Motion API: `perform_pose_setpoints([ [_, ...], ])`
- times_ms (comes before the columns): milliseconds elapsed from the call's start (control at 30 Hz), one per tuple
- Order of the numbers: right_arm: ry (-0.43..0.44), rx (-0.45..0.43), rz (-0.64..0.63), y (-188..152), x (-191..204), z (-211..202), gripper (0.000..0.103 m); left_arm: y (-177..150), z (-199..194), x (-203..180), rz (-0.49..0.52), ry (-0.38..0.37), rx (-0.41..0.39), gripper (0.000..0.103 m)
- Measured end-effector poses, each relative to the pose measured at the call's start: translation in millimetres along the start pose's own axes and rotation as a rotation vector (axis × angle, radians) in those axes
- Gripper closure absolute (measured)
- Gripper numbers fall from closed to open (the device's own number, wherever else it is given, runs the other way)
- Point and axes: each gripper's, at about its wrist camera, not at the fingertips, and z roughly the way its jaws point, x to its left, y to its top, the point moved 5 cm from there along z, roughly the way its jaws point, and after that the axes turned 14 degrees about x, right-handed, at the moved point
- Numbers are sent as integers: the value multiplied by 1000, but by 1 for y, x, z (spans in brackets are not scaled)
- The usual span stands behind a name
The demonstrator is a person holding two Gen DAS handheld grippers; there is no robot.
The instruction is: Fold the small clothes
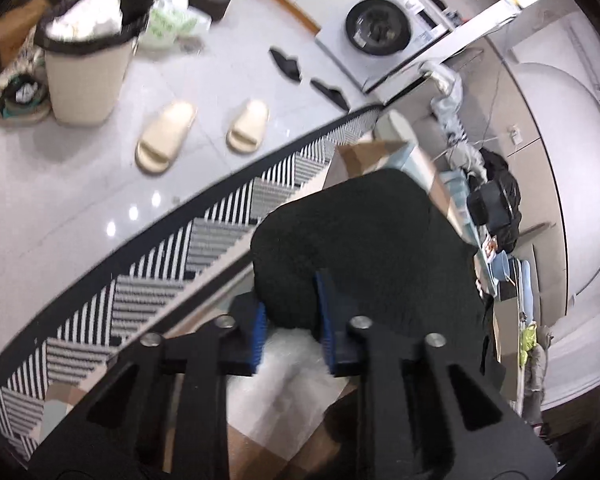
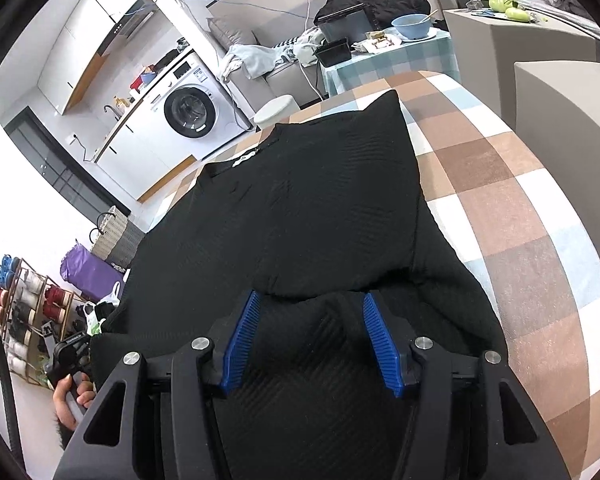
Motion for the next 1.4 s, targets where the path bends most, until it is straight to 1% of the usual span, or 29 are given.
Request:
perform_pose_setpoints([
  [100, 6, -6, 3, -1, -1, -1, 47, 0, -19, -23, 56, 27, -86, 90],
  [200, 12, -11, 10, -3, -3, -3, 47, 1, -41, -63, 157, 71, -213, 91],
  [267, 18, -16, 16, -5, -5, -5, 47, -2, -54, -103, 260, 76, -289, 91],
  [300, 18, -17, 18, -6, -6, -6, 47, -5, -57, -124, 307, 66, -308, 91],
  [333, 20, -17, 17, -8, -7, -8, 47, -13, -59, -154, 376, 44, -327, 91],
  [367, 22, -21, 19, -9, -9, -10, 47, -20, -57, -177, 431, 23, -332, 91],
  [400, 20, -23, 22, -11, -10, -11, 47, -34, -51, -207, 522, -26, -319, 91],
  [467, 22, -27, 34, -13, -14, -13, 47, -63, -32, -253, 672, -73, -253, 90],
  [500, 21, -27, 38, -14, -16, -14, 47, -77, -18, -269, 741, -94, -180, 83],
  [533, 19, -27, 41, -14, -17, -15, 47, -94, 4, -284, 810, -93, -56, 79],
  [567, 16, -29, 42, -15, -18, -15, 47, -105, 18, -289, 832, -84, 21, 65],
  [600, 14, -31, 46, -16, -19, -16, 47, -113, 29, -291, 846, -66, 80, 48],
  [633, 15, -32, 50, -16, -19, -17, 47, -118, 34, -288, 853, -54, 97, 42],
  [667, 18, -33, 52, -17, -20, -18, 47, -119, 33, -284, 853, -55, 85, 37],
  [700, 18, -34, 52, -18, -20, -19, 47, -120, 31, -279, 853, -58, 77, 35],
  [767, 13, -39, 52, -19, -20, -21, 47, -113, 26, -267, 828, -68, 90, 33],
  [900, 13, -38, 56, -18, -22, -19, 47, -92, 17, -235, 747, -38, 64, 32],
  [967, 15, -36, 53, -17, -22, -18, 47, -71, 20, -224, 682, -19, 47, 32],
  [1000, 14, -36, 53, -17, -21, -18, 47, -65, 22, -208, 655, -20, 45, 32],
  [1033, 15, -37, 52, -17, -21, -18, 47, -57, 30, -198, 619, -32, 43, 32],
  [1100, 21, -36, 53, -19, -21, -19, 46, -54, 53, -199, 581, 10, 63, 32],
  [1133, 22, -35, 55, -19, -21, -19, 46, -48, 68, -200, 565, 29, 79, 34],
  [1167, 25, -35, 56, -20, -21, -19, 46, -43, 83, -199, 544, 46, 99, 42],
  [1200, 26, -36, 59, -21, -23, -20, 46, -38, 98, -199, 523, 57, 122, 60],
  [1233, 27, -37, 63, -21, -24, -21, 46, -36, 112, -200, 501, 63, 151, 76],
  [1267, 31, -38, 69, -22, -25, -22, 46, -35, 123, -201, 480, 46, 177, 96],
  [1300, 33, -40, 72, -23, -26, -22, 46, -29, 133, -205, 474, 27, 182, 96],
  [1333, 34, -39, 72, -23, -27, -22, 46, -27, 137, -214, 486, -8, 170, 96],
  [1400, 29, -39, 67, -24, -29, -21, 46, -32, 137, -240, 540, -109, 160, 96],
])
